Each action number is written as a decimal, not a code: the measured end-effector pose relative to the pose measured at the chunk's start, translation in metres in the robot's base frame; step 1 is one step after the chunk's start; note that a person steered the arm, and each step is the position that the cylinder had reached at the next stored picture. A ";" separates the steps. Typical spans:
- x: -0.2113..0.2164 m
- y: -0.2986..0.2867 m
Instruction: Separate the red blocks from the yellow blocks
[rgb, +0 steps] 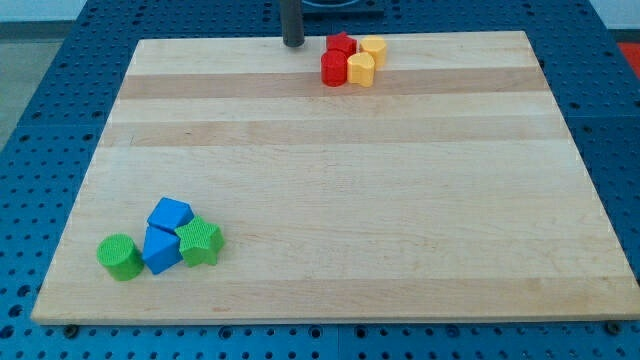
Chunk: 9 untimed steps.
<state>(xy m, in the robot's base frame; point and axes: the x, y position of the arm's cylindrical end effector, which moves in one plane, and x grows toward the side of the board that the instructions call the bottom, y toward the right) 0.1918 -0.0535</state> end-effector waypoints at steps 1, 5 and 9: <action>0.001 0.019; 0.014 0.082; 0.095 0.054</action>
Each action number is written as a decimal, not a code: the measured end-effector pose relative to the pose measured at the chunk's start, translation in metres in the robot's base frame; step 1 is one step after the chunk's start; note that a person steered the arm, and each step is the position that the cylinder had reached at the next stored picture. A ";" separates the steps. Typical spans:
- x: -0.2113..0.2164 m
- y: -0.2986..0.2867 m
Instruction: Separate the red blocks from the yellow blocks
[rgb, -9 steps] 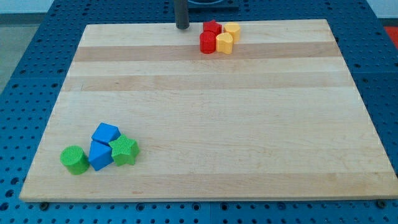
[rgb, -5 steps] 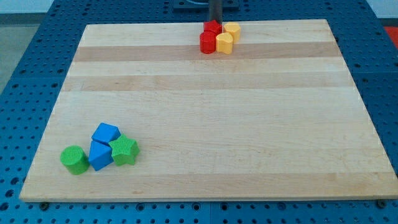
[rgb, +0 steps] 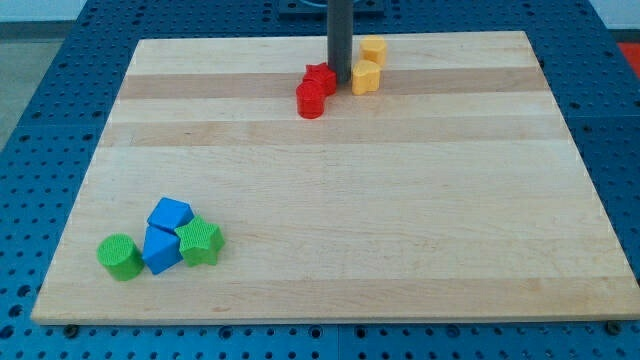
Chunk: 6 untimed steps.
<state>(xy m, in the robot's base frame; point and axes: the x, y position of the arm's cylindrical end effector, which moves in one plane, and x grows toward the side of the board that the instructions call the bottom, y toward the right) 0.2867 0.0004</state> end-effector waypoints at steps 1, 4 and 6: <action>0.002 -0.037; 0.053 -0.097; 0.066 -0.158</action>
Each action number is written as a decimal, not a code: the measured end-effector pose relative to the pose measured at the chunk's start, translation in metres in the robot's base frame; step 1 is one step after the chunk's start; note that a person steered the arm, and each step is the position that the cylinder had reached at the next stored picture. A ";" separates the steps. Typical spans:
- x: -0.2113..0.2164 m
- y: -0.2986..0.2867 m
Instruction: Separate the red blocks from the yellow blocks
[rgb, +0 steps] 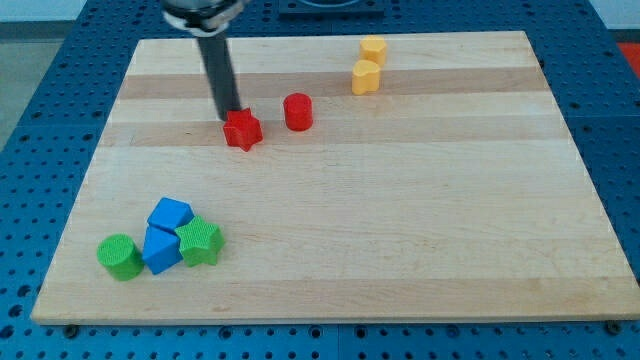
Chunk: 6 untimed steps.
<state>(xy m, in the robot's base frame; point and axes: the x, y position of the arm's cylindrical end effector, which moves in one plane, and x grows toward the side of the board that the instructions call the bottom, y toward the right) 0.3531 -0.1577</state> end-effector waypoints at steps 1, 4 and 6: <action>0.008 -0.051; 0.083 -0.084; 0.092 -0.028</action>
